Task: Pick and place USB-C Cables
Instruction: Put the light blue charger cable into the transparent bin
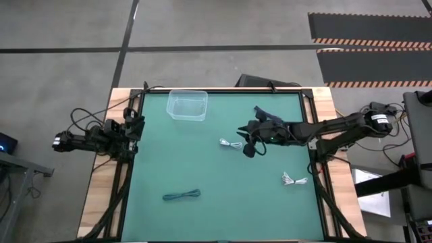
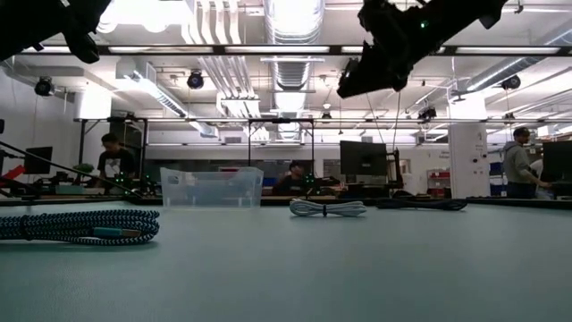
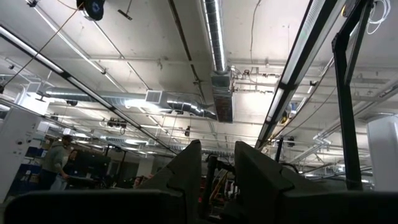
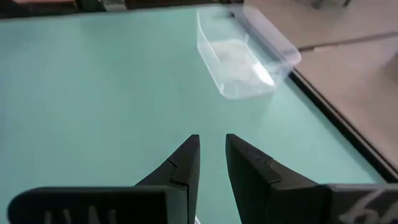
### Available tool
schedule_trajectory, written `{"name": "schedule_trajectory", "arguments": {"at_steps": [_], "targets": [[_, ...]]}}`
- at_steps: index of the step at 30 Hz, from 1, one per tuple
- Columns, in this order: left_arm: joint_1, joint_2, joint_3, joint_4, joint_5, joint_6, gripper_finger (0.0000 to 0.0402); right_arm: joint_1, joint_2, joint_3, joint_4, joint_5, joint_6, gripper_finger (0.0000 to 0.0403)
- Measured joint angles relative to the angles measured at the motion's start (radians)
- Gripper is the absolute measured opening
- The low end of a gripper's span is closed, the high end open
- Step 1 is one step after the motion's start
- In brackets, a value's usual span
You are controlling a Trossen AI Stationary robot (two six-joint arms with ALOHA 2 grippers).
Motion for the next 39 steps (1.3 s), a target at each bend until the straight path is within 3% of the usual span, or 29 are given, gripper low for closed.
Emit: {"name": "schedule_trajectory", "arguments": {"at_steps": [7,15,29,39], "targets": [[0.0,0.0,0.0,0.0,0.0,0.0,0.0081,-0.037,0.033,0.0,-0.037,-0.073,0.014,0.0068],[0.0,0.0,0.0,-0.002,0.0,0.001,0.0081,-0.043,0.125,0.027,-0.071,-0.074,-0.027,0.0072],[0.0,0.0,0.0,-0.01,0.0,0.001,0.0081,-0.056,0.335,0.197,-0.245,-0.107,-0.054,0.017],[0.0,0.0,0.0,-0.016,0.0,0.001,0.0081,-0.096,0.463,0.239,-0.277,-0.162,-0.08,0.0187]]}}
